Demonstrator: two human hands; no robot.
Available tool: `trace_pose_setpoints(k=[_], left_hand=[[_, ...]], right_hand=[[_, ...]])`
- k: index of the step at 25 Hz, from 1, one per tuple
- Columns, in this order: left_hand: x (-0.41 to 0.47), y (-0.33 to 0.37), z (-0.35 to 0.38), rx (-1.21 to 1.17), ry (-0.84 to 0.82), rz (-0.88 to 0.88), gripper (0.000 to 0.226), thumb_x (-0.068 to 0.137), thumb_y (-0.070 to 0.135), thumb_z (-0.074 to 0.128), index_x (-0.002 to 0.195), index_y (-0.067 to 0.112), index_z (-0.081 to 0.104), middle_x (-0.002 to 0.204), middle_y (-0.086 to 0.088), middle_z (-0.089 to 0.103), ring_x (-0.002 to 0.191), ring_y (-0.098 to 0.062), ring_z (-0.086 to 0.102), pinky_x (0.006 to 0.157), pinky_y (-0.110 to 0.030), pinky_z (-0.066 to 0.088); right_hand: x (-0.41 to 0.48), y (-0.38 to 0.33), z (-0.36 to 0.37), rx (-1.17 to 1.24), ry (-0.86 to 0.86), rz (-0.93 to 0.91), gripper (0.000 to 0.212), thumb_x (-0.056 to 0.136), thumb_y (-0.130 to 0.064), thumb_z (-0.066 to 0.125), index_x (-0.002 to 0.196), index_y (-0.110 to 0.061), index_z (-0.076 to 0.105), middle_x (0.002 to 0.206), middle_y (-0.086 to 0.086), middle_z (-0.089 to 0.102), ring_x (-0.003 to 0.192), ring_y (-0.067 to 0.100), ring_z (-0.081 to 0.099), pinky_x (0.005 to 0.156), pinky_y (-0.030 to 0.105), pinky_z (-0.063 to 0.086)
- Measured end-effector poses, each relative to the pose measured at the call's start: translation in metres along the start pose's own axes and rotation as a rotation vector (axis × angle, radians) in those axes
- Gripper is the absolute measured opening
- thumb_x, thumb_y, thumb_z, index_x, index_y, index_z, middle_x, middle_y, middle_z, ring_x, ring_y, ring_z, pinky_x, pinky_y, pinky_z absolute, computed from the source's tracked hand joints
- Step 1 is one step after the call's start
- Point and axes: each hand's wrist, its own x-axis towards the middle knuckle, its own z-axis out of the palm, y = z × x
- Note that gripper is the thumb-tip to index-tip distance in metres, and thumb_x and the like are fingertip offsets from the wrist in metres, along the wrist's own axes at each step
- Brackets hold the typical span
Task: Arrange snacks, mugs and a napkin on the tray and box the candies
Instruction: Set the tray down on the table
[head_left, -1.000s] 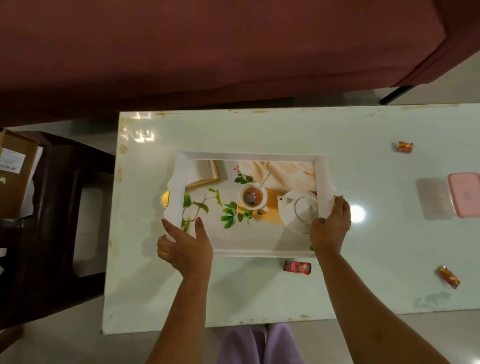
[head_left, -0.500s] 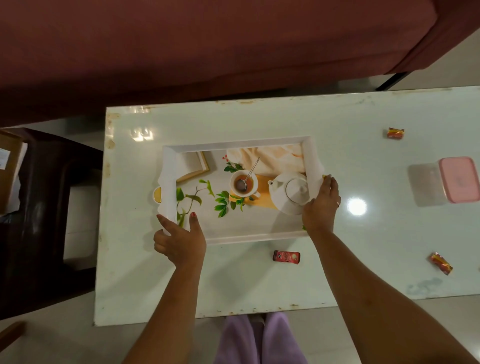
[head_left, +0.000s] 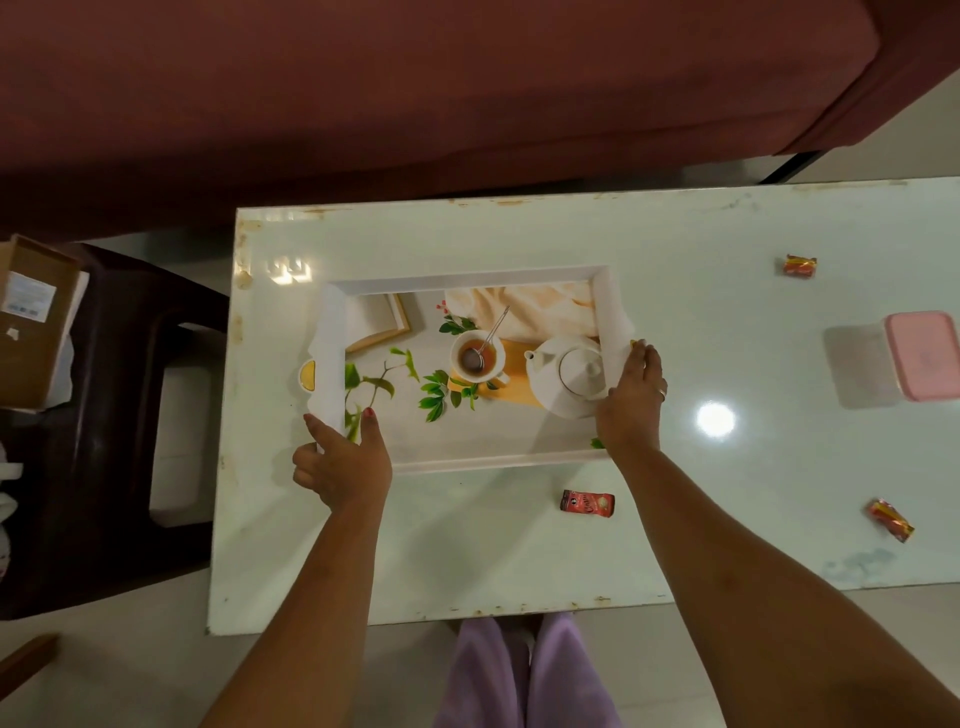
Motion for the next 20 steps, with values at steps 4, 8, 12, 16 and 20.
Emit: trace_pose_setpoints(k=[4,8,12,16,20], left_hand=[[0.010,-0.011,-0.009,0.000,-0.001,-0.007,0.075,0.090,0.047,0.052,0.146,0.011,0.019,0.138,-0.026,0.033,0.125,-0.040,0.032,0.104,-0.049,0.034],[0.016,-0.016,-0.021,0.029,-0.001,0.006,0.074,0.090,0.048,0.051,0.146,0.009,0.020,0.143,-0.024,0.030,0.130,-0.039,0.030,0.106,-0.050,0.034],[0.009,-0.007,-0.032,0.105,0.097,0.245,0.074,0.088,0.040,0.057,0.147,0.012,0.020,0.154,-0.019,0.017,0.142,-0.037,0.015,0.114,-0.055,0.024],[0.001,0.018,-0.067,0.174,0.128,0.339,0.082,0.087,0.038,0.059,0.150,0.021,0.010,0.158,-0.017,0.004,0.146,-0.037,0.002,0.116,-0.054,0.009],[0.005,0.040,-0.118,0.108,0.219,0.399,0.083,0.085,0.036,0.061,0.150,0.023,0.011,0.159,-0.015,0.004,0.146,-0.036,0.001,0.115,-0.055,0.010]], right_hand=[[-0.009,-0.008,0.006,-0.033,-0.039,-0.017,0.075,0.085,0.012,0.039,0.149,-0.008,0.006,0.157,0.009,0.007,0.134,0.035,0.023,0.111,0.045,0.028],[-0.017,-0.017,0.009,-0.075,-0.080,-0.020,0.074,0.085,0.010,0.040,0.149,-0.007,0.005,0.157,0.010,0.007,0.135,0.036,0.023,0.109,0.045,0.032],[-0.029,-0.041,0.015,-0.379,0.034,-0.033,0.075,0.086,-0.004,0.044,0.149,-0.009,0.004,0.159,0.006,0.001,0.144,0.038,0.008,0.114,0.052,0.021],[-0.048,-0.094,0.016,-0.423,-0.113,-0.192,0.081,0.089,-0.012,0.047,0.149,-0.020,-0.007,0.159,-0.004,-0.010,0.146,0.027,-0.003,0.116,0.054,0.009],[-0.075,-0.179,0.012,-0.299,-0.171,-0.407,0.078,0.092,-0.023,0.051,0.149,-0.026,-0.002,0.160,0.000,-0.004,0.146,0.027,0.002,0.114,0.054,0.016]])
